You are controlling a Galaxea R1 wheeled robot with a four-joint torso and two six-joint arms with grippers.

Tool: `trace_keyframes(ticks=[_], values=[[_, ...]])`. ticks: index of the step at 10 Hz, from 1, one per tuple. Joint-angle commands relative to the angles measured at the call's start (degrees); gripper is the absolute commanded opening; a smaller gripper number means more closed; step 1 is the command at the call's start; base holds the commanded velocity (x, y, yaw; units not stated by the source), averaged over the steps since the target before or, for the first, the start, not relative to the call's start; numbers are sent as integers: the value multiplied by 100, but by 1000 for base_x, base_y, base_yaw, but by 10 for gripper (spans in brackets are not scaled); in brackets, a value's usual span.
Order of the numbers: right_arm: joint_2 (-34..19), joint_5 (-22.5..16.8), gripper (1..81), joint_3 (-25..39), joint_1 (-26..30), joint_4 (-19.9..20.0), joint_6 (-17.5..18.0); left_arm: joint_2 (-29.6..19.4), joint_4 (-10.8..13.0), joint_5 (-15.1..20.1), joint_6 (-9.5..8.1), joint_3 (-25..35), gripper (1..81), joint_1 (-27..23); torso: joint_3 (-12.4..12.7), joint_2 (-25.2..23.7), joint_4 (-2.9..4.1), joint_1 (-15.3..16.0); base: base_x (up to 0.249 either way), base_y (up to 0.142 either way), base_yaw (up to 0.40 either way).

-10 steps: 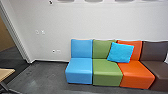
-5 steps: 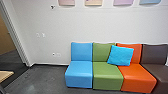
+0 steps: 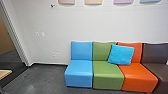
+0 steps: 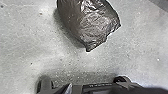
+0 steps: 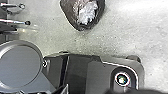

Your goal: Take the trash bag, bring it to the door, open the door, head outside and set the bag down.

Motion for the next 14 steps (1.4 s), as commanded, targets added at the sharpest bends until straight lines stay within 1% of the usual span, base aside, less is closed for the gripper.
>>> trace_keyframes(ticks=[1, 2, 5, 6, 7, 8, 10, 13, 14], values=[[-606, -494, 811, 528, 870, 367, -4, -96, -202, 523, 6, -12, 811, -786, -526, -562, 0, 361, 0, 0, 0], [-721, -766, 811, 599, 1072, 412, -4, -87, -245, 585, 5, -64, 811, -848, -705, -750, 0, 481, 0, 0, 0], [-791, -1171, 811, 625, 1564, 509, 14, 123, -342, 628, 5, -477, 811, -1032, -1293, -1375, 0, 881, 0, 0, 0], [-818, -1366, 811, 643, 1758, 518, 76, 211, -342, 770, 5, -592, 811, -1112, -1491, -1585, 0, 1014, 0, 0, 0], [-905, -1542, 811, 730, 1942, 518, 146, 282, -360, 805, 5, -689, 811, -1200, -1147, -1786, 0, 1143, 0, 0, 0], [-993, -1647, 811, 827, 2066, 544, 207, 334, -404, 822, 5, -742, 811, -1314, -1320, -1967, 0, 1264, 0, 0, 0], [-1116, -1813, 811, 1011, 2242, 579, 234, 396, -448, 875, -3, -742, 811, -1499, -1440, -2275, 0, 1460, 0, 0, 0], [-1257, -2034, 811, 1108, 2444, 623, 243, 501, -448, 946, -108, -759, 811, -1666, -1473, -2894, 0, 1849, 0, 0, 0], [-1301, -2104, 811, 1179, 2488, 623, 286, 571, -439, 946, -231, -794, 811, -1727, -1475, -3108, 0, 1980, 0, 0, 0]])
